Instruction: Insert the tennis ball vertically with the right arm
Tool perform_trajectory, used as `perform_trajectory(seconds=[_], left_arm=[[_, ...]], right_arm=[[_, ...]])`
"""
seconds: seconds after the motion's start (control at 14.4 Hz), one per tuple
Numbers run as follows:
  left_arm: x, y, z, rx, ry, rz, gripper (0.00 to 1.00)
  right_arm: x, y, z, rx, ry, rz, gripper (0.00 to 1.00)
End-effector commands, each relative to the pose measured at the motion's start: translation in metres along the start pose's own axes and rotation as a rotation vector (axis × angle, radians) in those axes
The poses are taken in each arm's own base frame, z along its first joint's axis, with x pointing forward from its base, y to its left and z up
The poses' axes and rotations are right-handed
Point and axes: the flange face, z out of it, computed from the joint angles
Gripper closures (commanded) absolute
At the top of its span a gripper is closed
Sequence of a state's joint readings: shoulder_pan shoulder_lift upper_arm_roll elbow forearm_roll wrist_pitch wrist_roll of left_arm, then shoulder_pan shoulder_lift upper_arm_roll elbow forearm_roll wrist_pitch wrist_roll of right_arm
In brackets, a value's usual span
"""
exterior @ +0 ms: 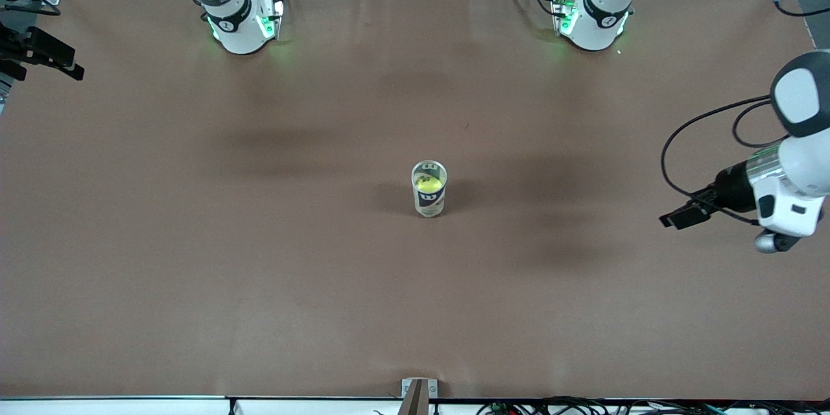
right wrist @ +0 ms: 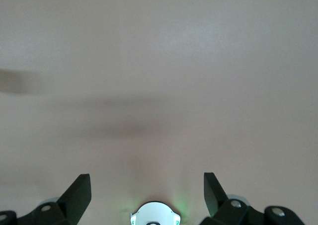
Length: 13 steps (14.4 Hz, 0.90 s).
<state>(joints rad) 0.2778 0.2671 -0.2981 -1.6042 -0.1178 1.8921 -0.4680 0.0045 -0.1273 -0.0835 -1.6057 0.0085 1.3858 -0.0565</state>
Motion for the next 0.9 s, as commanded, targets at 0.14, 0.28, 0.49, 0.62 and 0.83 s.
perform_trajectory(seconds=[0.14, 0.28, 0.49, 0.62, 0.83], left_arm=[[-0.015, -0.005, -0.100, 0.104, 0.084, 0.179, 0.00], [-0.019, -0.007, -0.119, 0.136, 0.091, 0.225, 0.00], [-0.036, -0.005, -0.147, 0.137, 0.124, 0.333, 0.00], [-0.041, -0.009, -0.156, 0.142, 0.125, 0.346, 0.00], [-0.041, -0.028, -0.166, 0.142, 0.109, 0.347, 0.00]], right_arm=[[-0.008, -0.004, -0.001, 0.000, 0.009, 0.003, 0.00], [-0.008, -0.002, -0.002, -0.006, 0.014, -0.019, 0.00], [-0.007, 0.000, -0.003, -0.004, 0.019, -0.031, 0.00], [-0.007, -0.002, -0.003, 0.001, 0.020, -0.034, 0.00], [-0.006, 0.001, -0.003, 0.002, 0.025, -0.033, 0.00]])
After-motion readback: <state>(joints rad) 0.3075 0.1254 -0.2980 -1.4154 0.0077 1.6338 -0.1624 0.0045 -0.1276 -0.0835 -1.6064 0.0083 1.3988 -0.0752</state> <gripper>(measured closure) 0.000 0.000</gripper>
